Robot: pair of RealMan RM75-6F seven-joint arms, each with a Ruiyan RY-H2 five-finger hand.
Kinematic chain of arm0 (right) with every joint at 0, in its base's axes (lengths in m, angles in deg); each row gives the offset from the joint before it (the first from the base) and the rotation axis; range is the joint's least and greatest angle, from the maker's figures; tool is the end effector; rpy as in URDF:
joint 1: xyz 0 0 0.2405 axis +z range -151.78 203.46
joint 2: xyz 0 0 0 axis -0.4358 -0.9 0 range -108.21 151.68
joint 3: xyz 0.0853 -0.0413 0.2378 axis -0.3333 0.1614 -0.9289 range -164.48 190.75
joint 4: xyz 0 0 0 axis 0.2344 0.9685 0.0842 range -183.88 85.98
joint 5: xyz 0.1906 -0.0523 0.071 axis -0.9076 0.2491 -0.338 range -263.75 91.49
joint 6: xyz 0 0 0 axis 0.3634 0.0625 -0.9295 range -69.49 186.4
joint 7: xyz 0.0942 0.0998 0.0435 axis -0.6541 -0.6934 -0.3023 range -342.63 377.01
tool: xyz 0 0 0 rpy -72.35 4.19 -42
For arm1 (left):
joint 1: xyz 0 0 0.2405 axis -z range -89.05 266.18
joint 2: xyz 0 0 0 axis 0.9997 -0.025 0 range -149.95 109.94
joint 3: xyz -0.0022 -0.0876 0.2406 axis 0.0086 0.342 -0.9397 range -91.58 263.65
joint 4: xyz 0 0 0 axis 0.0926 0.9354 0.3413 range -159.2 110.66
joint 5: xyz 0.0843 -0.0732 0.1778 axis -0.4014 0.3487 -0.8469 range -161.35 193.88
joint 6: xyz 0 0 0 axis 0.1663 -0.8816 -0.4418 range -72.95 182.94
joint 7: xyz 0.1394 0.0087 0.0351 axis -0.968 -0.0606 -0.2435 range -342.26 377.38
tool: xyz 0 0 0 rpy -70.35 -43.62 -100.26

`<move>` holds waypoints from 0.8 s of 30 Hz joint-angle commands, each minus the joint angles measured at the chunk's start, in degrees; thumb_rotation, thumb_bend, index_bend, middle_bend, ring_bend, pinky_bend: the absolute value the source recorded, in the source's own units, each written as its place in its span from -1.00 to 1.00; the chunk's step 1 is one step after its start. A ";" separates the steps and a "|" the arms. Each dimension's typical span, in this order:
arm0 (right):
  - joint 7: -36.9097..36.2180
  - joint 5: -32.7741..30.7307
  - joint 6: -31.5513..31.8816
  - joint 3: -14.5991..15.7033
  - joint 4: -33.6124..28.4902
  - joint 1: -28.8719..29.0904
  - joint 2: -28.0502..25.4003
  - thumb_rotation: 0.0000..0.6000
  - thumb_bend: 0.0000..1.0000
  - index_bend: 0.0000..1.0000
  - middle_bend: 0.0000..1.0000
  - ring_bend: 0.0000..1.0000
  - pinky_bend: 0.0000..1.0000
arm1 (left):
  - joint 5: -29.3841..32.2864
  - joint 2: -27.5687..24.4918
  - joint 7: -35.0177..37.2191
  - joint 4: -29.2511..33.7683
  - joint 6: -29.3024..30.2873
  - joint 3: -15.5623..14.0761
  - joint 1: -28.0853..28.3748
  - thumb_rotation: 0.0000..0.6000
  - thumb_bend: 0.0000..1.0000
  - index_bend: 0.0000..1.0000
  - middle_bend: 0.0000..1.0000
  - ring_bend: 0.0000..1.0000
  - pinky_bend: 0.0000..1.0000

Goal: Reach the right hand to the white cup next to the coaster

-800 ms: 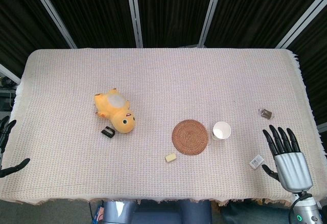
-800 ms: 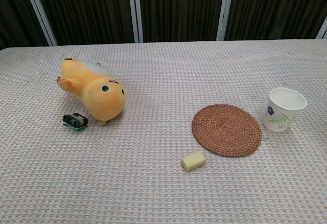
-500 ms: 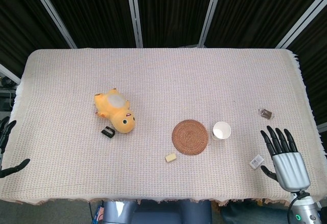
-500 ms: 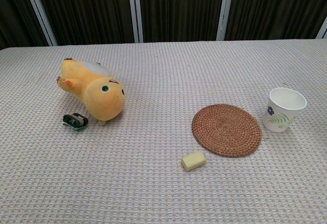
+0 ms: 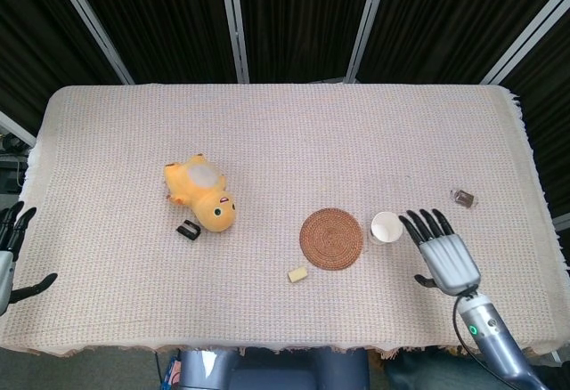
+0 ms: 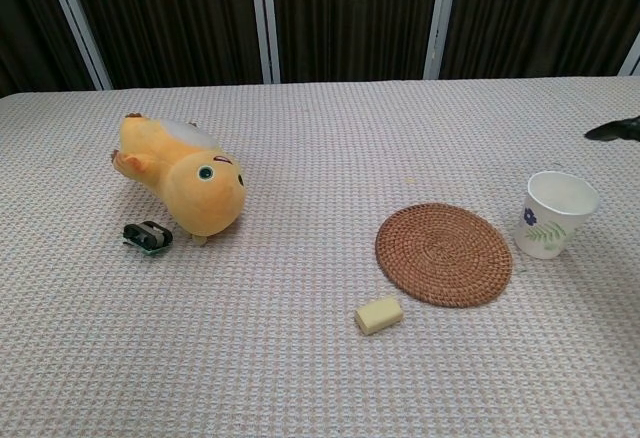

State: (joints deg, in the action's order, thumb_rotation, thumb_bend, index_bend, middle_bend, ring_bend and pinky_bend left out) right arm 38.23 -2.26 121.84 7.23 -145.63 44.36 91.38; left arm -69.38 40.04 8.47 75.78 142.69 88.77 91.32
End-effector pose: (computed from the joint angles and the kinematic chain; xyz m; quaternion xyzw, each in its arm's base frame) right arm -0.2476 -0.2470 0.0798 0.7470 -0.3229 0.3062 0.4938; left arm -0.2943 0.1679 0.1754 -0.5972 -0.3588 -0.3612 0.6198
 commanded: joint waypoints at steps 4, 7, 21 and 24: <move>4.19 -8.89 -8.83 -4.44 1.83 8.27 6.01 1.00 -1.00 -0.98 -0.62 -0.68 -0.59 | 1.59 0.61 -0.79 -0.50 -0.77 0.61 0.39 1.00 -1.00 -1.00 -1.00 -1.00 -1.00; 6.49 -11.95 -9.90 -5.09 3.13 9.74 7.61 1.00 -1.00 -0.98 -0.62 -0.68 -0.59 | 1.80 0.99 -1.17 -0.93 -0.75 0.71 0.46 1.00 -1.00 -1.00 -1.00 -1.00 -1.00; 8.02 -17.60 -8.62 -6.01 7.06 11.68 11.07 1.00 -0.58 -0.64 -0.28 -0.38 -0.41 | 1.69 1.73 -2.21 -1.26 -0.97 0.47 0.65 1.00 -1.00 -1.00 -1.00 -1.00 -1.00; 7.74 -17.84 -7.92 -5.97 8.13 11.87 11.77 1.00 -0.45 -0.53 -0.16 -0.27 -0.36 | 1.71 1.88 -2.64 -1.30 -1.08 0.49 0.77 1.00 -1.00 -1.00 -1.00 -1.00 -1.00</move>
State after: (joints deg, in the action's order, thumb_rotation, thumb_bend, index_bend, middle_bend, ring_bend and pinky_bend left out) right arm 46.08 -20.02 113.68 1.26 -137.76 56.13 102.94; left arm -67.68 41.88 5.90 74.50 141.65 89.25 92.06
